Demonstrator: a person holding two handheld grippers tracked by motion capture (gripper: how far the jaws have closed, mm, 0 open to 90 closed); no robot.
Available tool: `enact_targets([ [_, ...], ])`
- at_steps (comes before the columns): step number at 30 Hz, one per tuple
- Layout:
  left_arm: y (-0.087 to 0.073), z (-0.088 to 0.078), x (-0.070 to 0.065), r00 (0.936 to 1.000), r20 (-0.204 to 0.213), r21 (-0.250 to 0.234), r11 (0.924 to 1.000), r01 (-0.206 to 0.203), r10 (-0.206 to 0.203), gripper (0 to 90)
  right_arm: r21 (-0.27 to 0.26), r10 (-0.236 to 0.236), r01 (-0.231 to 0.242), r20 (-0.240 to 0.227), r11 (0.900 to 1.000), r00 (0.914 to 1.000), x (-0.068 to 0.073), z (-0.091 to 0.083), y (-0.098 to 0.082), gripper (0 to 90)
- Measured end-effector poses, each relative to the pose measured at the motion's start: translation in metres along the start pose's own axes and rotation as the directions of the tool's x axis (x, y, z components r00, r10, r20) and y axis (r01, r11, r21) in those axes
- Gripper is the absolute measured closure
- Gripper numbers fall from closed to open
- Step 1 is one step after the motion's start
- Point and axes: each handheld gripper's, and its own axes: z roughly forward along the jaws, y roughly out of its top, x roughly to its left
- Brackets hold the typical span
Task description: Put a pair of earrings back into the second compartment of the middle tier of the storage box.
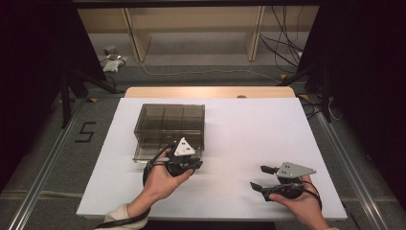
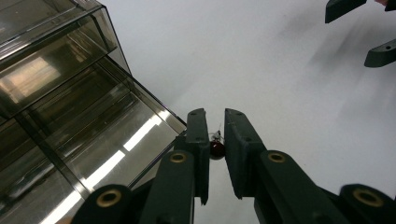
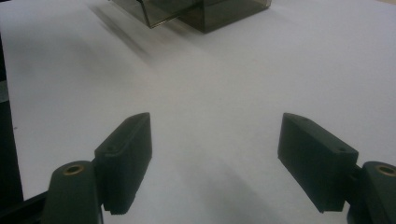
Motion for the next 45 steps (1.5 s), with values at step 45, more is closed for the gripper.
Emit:
enact_targets([
  [45, 0.003, -0.015, 0.015, 0.9988, -0.039, -0.035, 0.9989, 0.030, -0.031, 80.0, -0.001, -0.002, 0.002, 0.004, 1.000, 1.0000, -0.001, -0.001, 0.000, 26.3],
])
